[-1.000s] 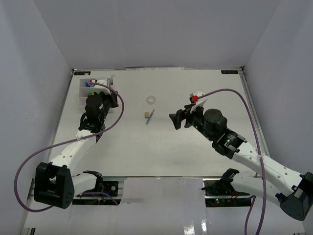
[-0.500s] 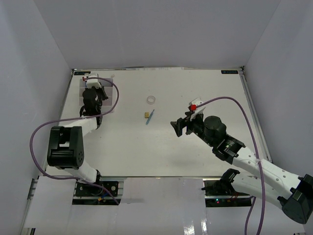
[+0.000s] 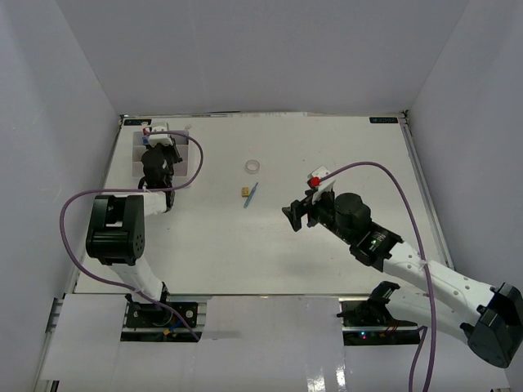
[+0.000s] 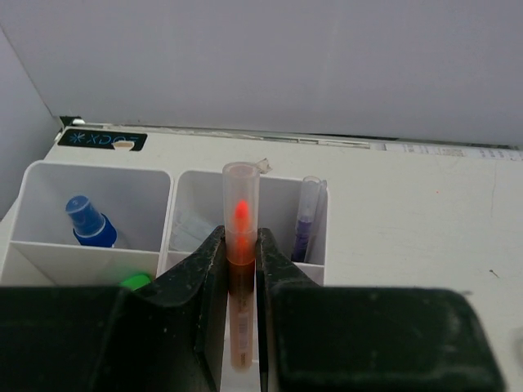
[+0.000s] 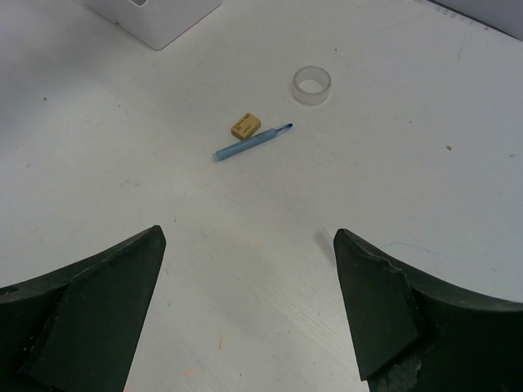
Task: Sort the stationery into containers
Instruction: Place the pen in the storage box.
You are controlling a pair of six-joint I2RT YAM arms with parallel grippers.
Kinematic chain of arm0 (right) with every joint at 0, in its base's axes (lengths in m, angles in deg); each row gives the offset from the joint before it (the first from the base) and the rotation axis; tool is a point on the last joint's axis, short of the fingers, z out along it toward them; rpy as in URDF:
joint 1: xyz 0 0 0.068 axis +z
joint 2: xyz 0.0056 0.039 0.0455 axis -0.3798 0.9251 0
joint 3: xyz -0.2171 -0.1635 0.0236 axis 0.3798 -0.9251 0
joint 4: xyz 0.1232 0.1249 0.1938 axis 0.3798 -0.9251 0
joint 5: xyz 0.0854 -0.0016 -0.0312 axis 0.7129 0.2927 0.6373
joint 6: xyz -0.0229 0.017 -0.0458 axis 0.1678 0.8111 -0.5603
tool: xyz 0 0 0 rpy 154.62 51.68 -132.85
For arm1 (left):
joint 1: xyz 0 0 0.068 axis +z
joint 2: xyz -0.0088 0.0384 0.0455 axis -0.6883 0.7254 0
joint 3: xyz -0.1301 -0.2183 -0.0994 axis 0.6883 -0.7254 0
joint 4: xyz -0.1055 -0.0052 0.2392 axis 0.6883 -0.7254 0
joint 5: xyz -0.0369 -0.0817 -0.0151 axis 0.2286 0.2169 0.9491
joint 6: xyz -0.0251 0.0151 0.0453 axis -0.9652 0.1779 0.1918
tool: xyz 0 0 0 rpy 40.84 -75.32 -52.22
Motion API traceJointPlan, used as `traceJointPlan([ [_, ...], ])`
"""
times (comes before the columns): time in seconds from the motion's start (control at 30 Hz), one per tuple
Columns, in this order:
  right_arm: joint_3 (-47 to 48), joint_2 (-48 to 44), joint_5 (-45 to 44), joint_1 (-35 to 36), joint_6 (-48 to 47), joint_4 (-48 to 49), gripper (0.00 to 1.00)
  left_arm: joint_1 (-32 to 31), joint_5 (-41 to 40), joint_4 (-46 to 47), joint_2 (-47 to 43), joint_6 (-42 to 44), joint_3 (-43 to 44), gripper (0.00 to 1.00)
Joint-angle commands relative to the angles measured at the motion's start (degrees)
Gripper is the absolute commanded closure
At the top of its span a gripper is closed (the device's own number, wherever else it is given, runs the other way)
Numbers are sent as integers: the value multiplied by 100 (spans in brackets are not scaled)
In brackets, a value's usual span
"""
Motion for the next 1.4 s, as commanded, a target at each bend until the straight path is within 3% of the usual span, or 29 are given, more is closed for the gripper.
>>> traceJointPlan([
  [0.0, 0, 94, 73, 0, -114, 335, 10, -4, 209, 586, -243, 115, 78, 93],
  [0.27, 44, 244, 144, 0, -123, 344, 10, -4, 244, 499, -410, 115, 192, 94],
  [0.83, 26, 358, 126, 0, -158, 344, 10, -4, 280, 1000, 741, 115, 78, 85],
  [1.03, 35, 350, 170, -9, -158, 344, 10, -4, 174, 965, 759, 71, -54, 66],
  [1.37, 26, 279, 205, -9, -141, 335, 10, -4, 34, 833, 531, -105, -247, 52],
])
